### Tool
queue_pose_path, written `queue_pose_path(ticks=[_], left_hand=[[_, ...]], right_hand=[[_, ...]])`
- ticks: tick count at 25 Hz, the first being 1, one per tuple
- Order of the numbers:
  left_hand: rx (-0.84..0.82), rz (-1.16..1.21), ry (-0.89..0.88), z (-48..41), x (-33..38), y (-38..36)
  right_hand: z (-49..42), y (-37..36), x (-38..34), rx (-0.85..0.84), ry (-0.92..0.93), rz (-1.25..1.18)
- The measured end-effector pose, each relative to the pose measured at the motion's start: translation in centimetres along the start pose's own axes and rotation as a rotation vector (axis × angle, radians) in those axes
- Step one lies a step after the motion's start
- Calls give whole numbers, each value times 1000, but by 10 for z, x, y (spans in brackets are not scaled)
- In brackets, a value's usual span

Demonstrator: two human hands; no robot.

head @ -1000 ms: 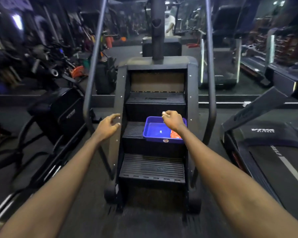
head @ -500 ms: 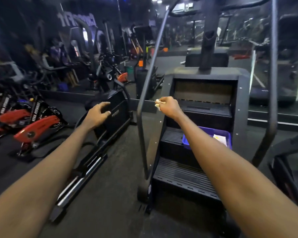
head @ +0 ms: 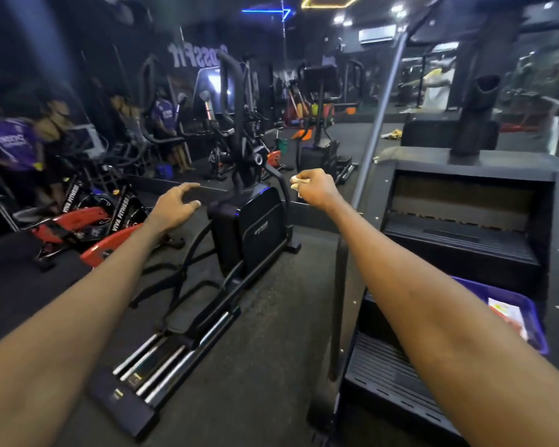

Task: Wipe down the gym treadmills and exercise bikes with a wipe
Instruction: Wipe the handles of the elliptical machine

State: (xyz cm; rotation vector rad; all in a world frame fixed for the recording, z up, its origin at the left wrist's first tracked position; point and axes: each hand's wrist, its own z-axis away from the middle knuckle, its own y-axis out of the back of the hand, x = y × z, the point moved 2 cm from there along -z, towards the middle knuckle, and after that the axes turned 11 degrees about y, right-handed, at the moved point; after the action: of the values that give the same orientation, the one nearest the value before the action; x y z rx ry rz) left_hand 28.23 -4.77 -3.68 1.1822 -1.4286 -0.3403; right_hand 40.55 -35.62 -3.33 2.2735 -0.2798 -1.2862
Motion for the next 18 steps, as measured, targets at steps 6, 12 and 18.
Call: queue_pose_path(ticks=[6, 12, 18], left_hand=[[64, -13, 54, -109, -55, 20], [95, 0, 74, -225, -83, 22], [111, 2, 29, -361, -121, 26]], right_hand=[[-123, -65, -12, -18, 61, 23], [-234, -114, -15, -71, 115, 90], [-355, -166, 3, -5, 101, 132]])
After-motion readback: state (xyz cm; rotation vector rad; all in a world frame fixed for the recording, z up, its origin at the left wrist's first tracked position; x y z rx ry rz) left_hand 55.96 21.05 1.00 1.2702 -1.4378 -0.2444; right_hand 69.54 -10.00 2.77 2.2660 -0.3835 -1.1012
